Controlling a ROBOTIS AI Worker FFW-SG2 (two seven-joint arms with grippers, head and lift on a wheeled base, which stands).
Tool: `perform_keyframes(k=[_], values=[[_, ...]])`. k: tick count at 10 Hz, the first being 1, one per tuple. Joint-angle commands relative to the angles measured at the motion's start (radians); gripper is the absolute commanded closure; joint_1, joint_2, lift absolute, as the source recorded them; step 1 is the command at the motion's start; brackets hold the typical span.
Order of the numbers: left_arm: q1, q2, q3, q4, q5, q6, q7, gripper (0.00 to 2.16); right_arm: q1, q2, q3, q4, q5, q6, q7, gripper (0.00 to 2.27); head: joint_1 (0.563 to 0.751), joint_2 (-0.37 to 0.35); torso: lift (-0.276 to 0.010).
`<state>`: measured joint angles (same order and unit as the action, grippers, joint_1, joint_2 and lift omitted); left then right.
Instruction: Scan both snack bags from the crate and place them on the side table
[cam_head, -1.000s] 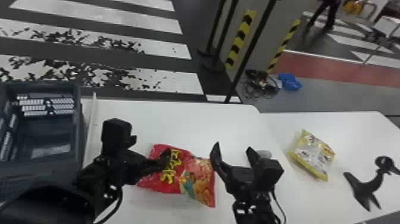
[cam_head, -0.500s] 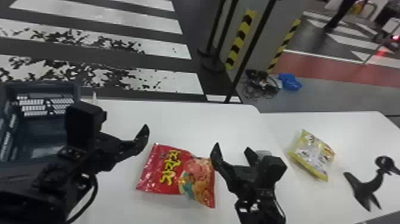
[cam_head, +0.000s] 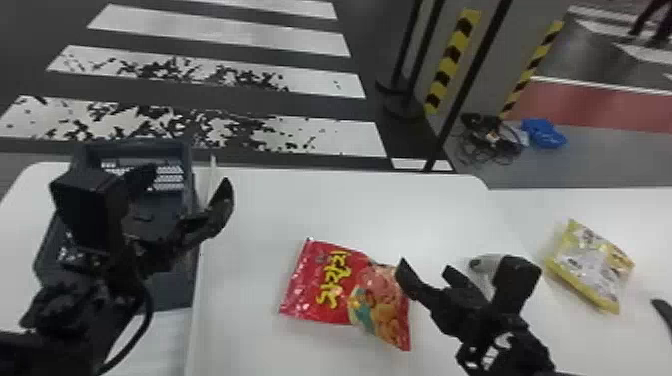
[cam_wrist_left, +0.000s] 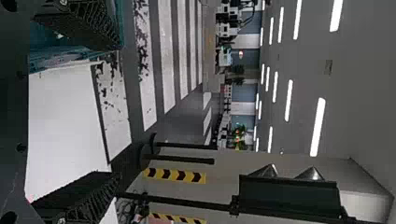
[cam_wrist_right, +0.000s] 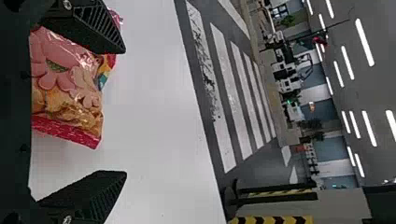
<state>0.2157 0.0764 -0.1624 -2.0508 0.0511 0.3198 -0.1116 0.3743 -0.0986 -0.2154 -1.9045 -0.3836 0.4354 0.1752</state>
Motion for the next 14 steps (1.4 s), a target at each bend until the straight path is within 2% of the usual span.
perform_keyframes(k=[1,3,6,8,14], values=[[0.024,0.013,0.027,-0.006,0.015,-0.093,-0.002,0.04,-0.015,-0.007,-0.059,-0.030,-0.055,0.168,0.040,0.07,0.695,-0.205,-0.095],[0.059,0.023,0.063,-0.005,0.035,-0.182,-0.002,0.06,-0.029,-0.012,-0.108,-0.064,-0.081,0.340,0.082,0.05,0.695,-0.187,-0.095],[0.149,0.025,0.118,-0.009,0.075,-0.290,-0.008,0.07,-0.055,-0.010,-0.148,-0.084,-0.101,0.567,0.148,0.05,0.695,-0.157,-0.095],[0.191,0.022,0.141,-0.008,0.095,-0.330,-0.008,0.07,-0.072,-0.009,-0.153,-0.082,-0.101,0.644,0.159,0.05,0.695,-0.120,-0.095],[0.200,0.016,0.136,0.026,0.108,-0.336,-0.013,0.07,-0.091,-0.006,-0.164,-0.024,-0.090,0.730,0.228,0.05,0.695,-0.088,-0.095]])
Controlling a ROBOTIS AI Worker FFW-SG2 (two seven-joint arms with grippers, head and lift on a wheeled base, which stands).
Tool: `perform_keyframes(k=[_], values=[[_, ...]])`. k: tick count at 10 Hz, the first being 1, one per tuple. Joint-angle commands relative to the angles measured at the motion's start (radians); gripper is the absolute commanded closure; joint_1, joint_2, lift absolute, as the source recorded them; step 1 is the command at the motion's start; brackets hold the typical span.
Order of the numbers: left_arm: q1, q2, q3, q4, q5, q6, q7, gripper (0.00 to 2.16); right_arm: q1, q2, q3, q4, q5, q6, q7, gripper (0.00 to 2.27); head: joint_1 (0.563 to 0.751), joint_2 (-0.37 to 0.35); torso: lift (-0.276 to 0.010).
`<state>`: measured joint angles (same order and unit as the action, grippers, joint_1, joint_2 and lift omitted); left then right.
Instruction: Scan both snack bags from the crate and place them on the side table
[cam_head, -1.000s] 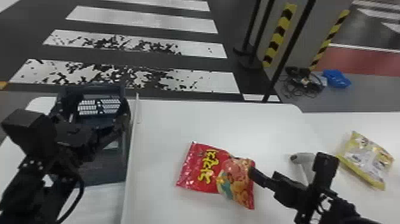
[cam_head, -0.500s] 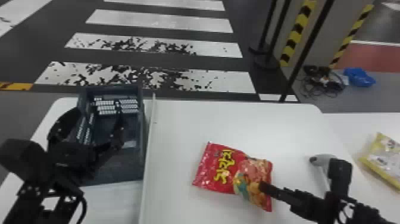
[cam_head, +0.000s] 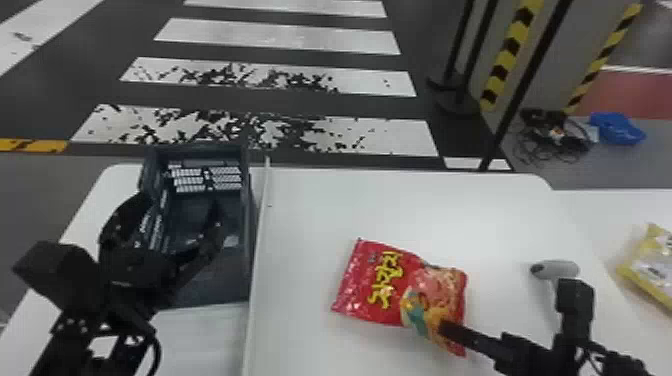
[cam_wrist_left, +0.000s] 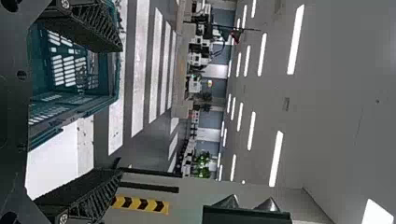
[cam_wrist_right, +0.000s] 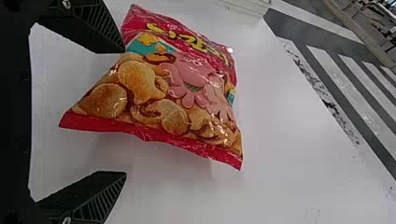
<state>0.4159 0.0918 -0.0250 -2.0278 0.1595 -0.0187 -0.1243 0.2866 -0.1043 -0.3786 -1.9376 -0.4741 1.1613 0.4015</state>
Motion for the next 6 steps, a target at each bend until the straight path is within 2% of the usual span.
perform_keyframes(k=[1,4,5,6], values=[[0.000,-0.001,-0.001,0.004,0.000,0.003,0.000,0.07,-0.009,0.000,0.003,0.023,0.002,0.007,0.007,0.05,0.695,-0.087,-0.095],[0.001,0.000,-0.001,0.012,0.000,0.003,0.002,0.07,-0.029,0.000,0.009,0.042,0.002,0.016,0.013,0.10,0.695,-0.080,-0.095],[0.001,-0.001,-0.003,0.014,0.000,0.003,0.002,0.07,-0.038,0.000,0.009,0.052,0.002,0.019,0.019,0.18,0.695,-0.077,-0.095],[0.001,-0.001,-0.004,0.017,0.000,0.003,0.002,0.07,-0.052,0.000,0.007,0.069,0.002,0.044,0.043,0.53,0.695,-0.074,-0.095]])
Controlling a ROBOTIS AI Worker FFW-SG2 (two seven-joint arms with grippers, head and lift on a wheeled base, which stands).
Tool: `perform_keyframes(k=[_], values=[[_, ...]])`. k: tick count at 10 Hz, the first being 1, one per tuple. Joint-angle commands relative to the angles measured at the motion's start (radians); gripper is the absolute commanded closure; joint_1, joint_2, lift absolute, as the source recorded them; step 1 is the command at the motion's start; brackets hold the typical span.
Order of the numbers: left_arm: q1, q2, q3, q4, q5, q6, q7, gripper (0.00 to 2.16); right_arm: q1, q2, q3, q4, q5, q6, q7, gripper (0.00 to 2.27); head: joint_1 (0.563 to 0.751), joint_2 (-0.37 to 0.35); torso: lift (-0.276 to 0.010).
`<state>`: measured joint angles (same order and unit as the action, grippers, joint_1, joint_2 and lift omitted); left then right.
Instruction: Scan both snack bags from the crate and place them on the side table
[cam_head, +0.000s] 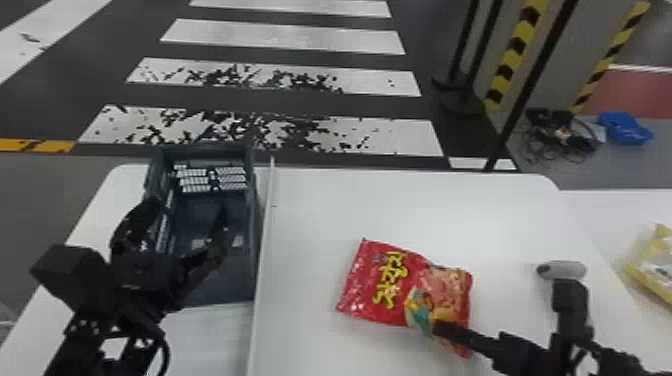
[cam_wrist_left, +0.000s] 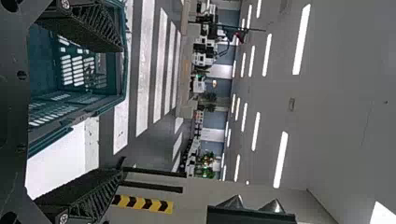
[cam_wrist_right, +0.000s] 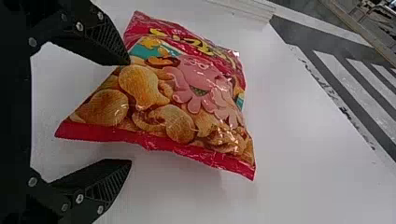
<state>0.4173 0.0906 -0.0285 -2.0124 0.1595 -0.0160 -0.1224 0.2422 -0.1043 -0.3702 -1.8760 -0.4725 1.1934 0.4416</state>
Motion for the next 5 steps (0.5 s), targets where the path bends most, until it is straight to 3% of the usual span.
perform_keyframes(k=[1,2,3,5], values=[[0.000,0.000,0.001,0.004,0.000,0.000,0.003,0.07,-0.015,0.000,-0.001,0.020,-0.003,0.012,0.008,1.35,0.695,-0.071,-0.095],[0.002,0.000,-0.001,0.007,0.000,0.003,0.006,0.07,-0.021,0.000,-0.004,0.029,-0.005,0.012,0.009,2.09,0.695,-0.067,-0.095],[0.005,0.000,0.001,0.012,0.000,0.003,0.006,0.07,-0.023,0.000,-0.006,0.028,-0.005,-0.001,0.014,2.26,0.695,-0.064,-0.095],[0.005,0.000,0.006,0.017,0.002,0.003,0.009,0.07,-0.027,0.000,-0.013,0.028,-0.005,-0.031,0.011,2.26,0.695,-0.063,-0.095]])
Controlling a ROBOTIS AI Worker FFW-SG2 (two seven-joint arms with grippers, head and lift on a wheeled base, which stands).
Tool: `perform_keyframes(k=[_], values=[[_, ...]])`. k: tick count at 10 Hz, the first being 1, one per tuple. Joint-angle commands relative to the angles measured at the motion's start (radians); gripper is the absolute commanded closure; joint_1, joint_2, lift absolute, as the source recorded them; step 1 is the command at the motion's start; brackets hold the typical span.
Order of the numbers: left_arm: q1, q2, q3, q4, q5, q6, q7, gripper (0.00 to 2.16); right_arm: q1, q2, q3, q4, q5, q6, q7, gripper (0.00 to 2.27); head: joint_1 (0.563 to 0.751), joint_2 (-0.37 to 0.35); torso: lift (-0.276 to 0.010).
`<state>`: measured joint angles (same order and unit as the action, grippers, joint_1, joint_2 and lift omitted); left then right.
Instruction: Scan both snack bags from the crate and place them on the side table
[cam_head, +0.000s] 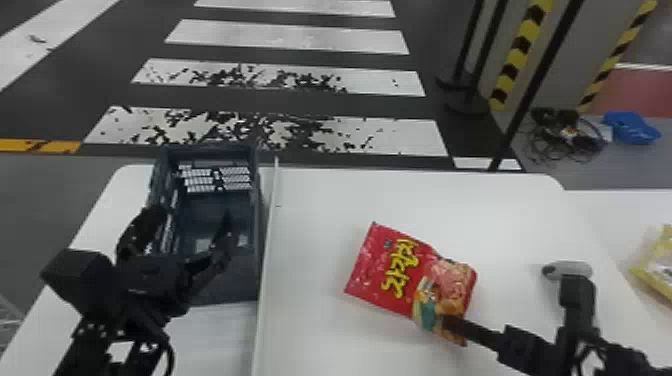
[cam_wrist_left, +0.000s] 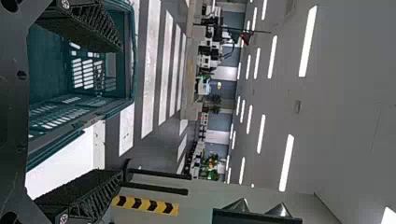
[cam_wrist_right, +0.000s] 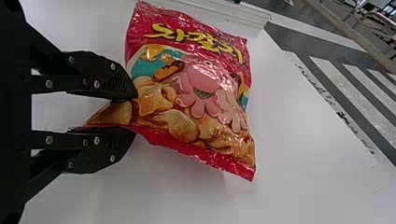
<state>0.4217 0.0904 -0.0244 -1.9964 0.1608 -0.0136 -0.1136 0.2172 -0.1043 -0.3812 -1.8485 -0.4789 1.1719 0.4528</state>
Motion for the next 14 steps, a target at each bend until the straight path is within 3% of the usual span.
perform_keyframes(k=[1,5,8,12,14], values=[[0.000,0.000,0.001,0.001,0.000,-0.002,0.000,0.07,-0.027,-0.002,-0.024,-0.003,0.006,-0.010,-0.005,2.26,0.695,-0.066,-0.095],[0.009,0.000,0.006,0.001,0.000,-0.002,0.002,0.07,-0.102,-0.028,-0.064,-0.054,0.118,-0.016,-0.083,2.26,0.695,-0.130,-0.095],[0.011,-0.001,0.008,0.001,0.003,0.001,0.002,0.07,-0.065,-0.060,0.114,-0.126,0.516,-0.212,-0.227,2.26,0.695,-0.195,-0.095],[0.015,-0.001,0.011,-0.001,0.003,0.001,0.002,0.07,-0.045,-0.112,0.300,-0.141,0.852,-0.335,-0.402,2.26,0.695,-0.244,-0.095],[0.015,-0.003,0.011,-0.001,0.006,0.001,0.002,0.07,-0.030,-0.169,0.455,-0.127,1.119,-0.356,-0.494,2.26,0.695,-0.246,-0.095]])
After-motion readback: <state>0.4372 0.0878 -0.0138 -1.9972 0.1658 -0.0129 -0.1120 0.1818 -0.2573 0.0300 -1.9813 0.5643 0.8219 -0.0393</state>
